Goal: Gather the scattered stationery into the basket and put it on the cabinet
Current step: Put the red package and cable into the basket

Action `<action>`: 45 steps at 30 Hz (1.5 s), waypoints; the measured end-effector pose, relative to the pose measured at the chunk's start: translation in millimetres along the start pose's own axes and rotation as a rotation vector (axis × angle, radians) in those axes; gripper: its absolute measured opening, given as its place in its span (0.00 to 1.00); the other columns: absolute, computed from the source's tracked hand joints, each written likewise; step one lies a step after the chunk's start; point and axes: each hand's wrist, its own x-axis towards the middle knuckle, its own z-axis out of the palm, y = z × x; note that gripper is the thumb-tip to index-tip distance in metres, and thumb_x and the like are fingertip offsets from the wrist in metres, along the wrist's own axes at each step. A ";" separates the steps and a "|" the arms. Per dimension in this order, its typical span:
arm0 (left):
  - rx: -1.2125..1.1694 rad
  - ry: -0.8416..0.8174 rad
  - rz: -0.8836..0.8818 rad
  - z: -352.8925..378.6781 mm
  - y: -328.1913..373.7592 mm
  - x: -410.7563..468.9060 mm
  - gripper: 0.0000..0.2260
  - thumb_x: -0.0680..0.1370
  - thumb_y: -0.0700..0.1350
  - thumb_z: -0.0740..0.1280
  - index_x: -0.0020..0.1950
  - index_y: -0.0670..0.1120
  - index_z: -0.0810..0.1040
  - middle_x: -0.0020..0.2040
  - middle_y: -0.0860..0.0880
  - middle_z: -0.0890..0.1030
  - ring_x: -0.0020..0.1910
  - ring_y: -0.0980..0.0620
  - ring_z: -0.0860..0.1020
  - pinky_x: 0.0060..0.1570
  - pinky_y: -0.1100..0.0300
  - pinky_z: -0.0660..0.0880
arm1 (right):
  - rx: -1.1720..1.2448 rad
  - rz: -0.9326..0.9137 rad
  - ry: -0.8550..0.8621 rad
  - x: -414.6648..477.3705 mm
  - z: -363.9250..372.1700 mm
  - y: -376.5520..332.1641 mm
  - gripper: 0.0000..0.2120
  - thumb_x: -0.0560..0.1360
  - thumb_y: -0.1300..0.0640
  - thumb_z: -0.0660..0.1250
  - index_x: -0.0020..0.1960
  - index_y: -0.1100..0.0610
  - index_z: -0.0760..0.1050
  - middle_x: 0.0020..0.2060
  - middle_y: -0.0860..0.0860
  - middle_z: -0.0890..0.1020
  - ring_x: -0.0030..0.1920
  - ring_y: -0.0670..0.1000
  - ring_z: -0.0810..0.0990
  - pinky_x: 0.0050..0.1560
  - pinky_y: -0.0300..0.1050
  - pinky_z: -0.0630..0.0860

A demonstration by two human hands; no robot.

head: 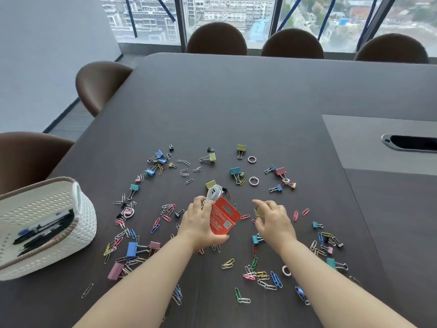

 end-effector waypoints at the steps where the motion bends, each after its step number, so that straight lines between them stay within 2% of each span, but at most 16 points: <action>1: -0.032 0.029 -0.001 -4.5 -6.0 -7.5 0.42 0.62 0.65 0.71 0.69 0.51 0.58 0.65 0.49 0.61 0.63 0.49 0.65 0.65 0.52 0.65 | 0.015 -0.016 0.002 -1.0 1.7 -8.2 0.22 0.76 0.57 0.61 0.69 0.49 0.65 0.61 0.51 0.73 0.59 0.54 0.68 0.57 0.49 0.73; 7: -0.166 0.197 -0.088 -44.7 -51.6 -57.2 0.40 0.64 0.59 0.73 0.69 0.49 0.57 0.58 0.51 0.73 0.54 0.51 0.75 0.56 0.56 0.72 | 0.037 -0.144 -0.040 -7.5 17.9 -68.3 0.17 0.75 0.54 0.62 0.63 0.52 0.69 0.56 0.51 0.77 0.56 0.54 0.69 0.56 0.47 0.70; 14: -0.132 0.429 -0.212 -104.6 -130.1 -113.4 0.41 0.62 0.61 0.75 0.66 0.48 0.59 0.55 0.49 0.75 0.48 0.51 0.76 0.47 0.58 0.71 | 0.096 -0.340 -0.079 -14.6 36.9 -168.0 0.16 0.74 0.54 0.64 0.62 0.52 0.69 0.57 0.51 0.76 0.57 0.53 0.70 0.56 0.45 0.68; 18: -0.104 0.495 -0.338 -144.5 -183.7 -135.8 0.40 0.62 0.62 0.74 0.66 0.49 0.59 0.56 0.49 0.75 0.52 0.49 0.77 0.48 0.55 0.73 | 0.143 -0.441 -0.067 -17.0 51.3 -233.8 0.16 0.73 0.53 0.65 0.60 0.53 0.70 0.56 0.50 0.76 0.56 0.52 0.71 0.55 0.44 0.70; 22: -0.082 0.464 -0.416 -172.8 -241.3 -150.0 0.41 0.63 0.60 0.75 0.68 0.49 0.59 0.59 0.49 0.73 0.53 0.49 0.75 0.48 0.55 0.73 | 0.173 -0.507 -0.033 -20.8 62.6 -284.8 0.15 0.71 0.54 0.68 0.57 0.54 0.72 0.54 0.49 0.77 0.55 0.51 0.71 0.52 0.43 0.69; 26: -0.104 0.355 -0.436 -179.1 -289.3 -153.1 0.43 0.62 0.60 0.75 0.70 0.50 0.58 0.58 0.48 0.75 0.53 0.50 0.74 0.52 0.54 0.74 | 0.180 -0.539 0.016 -20.7 69.7 -322.2 0.14 0.71 0.55 0.68 0.56 0.55 0.73 0.54 0.49 0.77 0.55 0.51 0.72 0.51 0.40 0.67; 30: 0.048 0.210 -0.377 -173.7 -320.5 -149.2 0.45 0.64 0.63 0.71 0.74 0.53 0.54 0.68 0.49 0.69 0.66 0.47 0.66 0.65 0.51 0.64 | 0.172 -0.560 0.037 -19.7 77.0 -349.5 0.14 0.71 0.55 0.69 0.56 0.54 0.74 0.53 0.49 0.78 0.54 0.51 0.73 0.52 0.40 0.68; 33: 0.078 0.134 -0.359 -173.7 -334.3 -151.0 0.45 0.66 0.63 0.70 0.75 0.53 0.51 0.73 0.50 0.62 0.72 0.48 0.58 0.70 0.49 0.57 | 0.165 -0.581 0.043 -18.8 83.5 -370.2 0.15 0.71 0.55 0.69 0.56 0.55 0.74 0.52 0.50 0.78 0.54 0.52 0.73 0.51 0.40 0.68; 35: 0.146 0.206 -0.319 -177.6 -343.5 -155.9 0.39 0.69 0.63 0.67 0.74 0.52 0.55 0.72 0.50 0.65 0.71 0.49 0.61 0.70 0.50 0.57 | 0.162 -0.608 0.036 -17.6 90.2 -386.9 0.15 0.71 0.55 0.69 0.57 0.55 0.74 0.53 0.50 0.79 0.54 0.52 0.73 0.50 0.39 0.67; 37: 0.215 0.329 -0.273 -180.6 -355.6 -164.4 0.30 0.72 0.61 0.65 0.71 0.51 0.63 0.68 0.51 0.70 0.68 0.50 0.65 0.69 0.51 0.57 | 0.144 -0.647 -0.007 -16.4 100.7 -403.8 0.15 0.72 0.55 0.68 0.58 0.54 0.74 0.54 0.50 0.78 0.55 0.52 0.73 0.51 0.39 0.67; 39: 0.223 0.432 -0.258 -179.4 -369.7 -175.7 0.22 0.73 0.56 0.66 0.65 0.49 0.72 0.63 0.50 0.74 0.66 0.48 0.68 0.67 0.49 0.58 | 0.114 -0.673 -0.079 -15.3 114.9 -418.6 0.16 0.74 0.55 0.66 0.61 0.53 0.73 0.57 0.49 0.77 0.59 0.51 0.73 0.56 0.43 0.69; 40: 0.219 0.463 -0.255 -177.5 -376.3 -181.1 0.19 0.73 0.54 0.67 0.61 0.48 0.76 0.61 0.49 0.76 0.65 0.47 0.69 0.66 0.48 0.59 | 0.082 -0.668 -0.117 -14.6 122.4 -424.5 0.16 0.75 0.55 0.65 0.63 0.53 0.72 0.60 0.49 0.76 0.62 0.51 0.71 0.61 0.44 0.67; 43: 0.189 0.444 -0.253 -168.6 -388.5 -192.4 0.15 0.74 0.54 0.64 0.55 0.47 0.80 0.62 0.48 0.75 0.70 0.47 0.64 0.68 0.46 0.57 | -0.032 -0.609 -0.184 -13.2 140.5 -434.5 0.20 0.76 0.55 0.62 0.68 0.52 0.67 0.67 0.48 0.71 0.69 0.51 0.64 0.70 0.45 0.58; 45: 0.174 0.419 -0.267 -163.7 -389.5 -193.1 0.16 0.77 0.54 0.59 0.55 0.48 0.80 0.65 0.49 0.73 0.73 0.50 0.59 0.70 0.47 0.54 | -0.061 -0.580 -0.207 -13.4 147.4 -434.9 0.20 0.76 0.57 0.61 0.68 0.52 0.67 0.67 0.48 0.70 0.68 0.52 0.66 0.69 0.47 0.62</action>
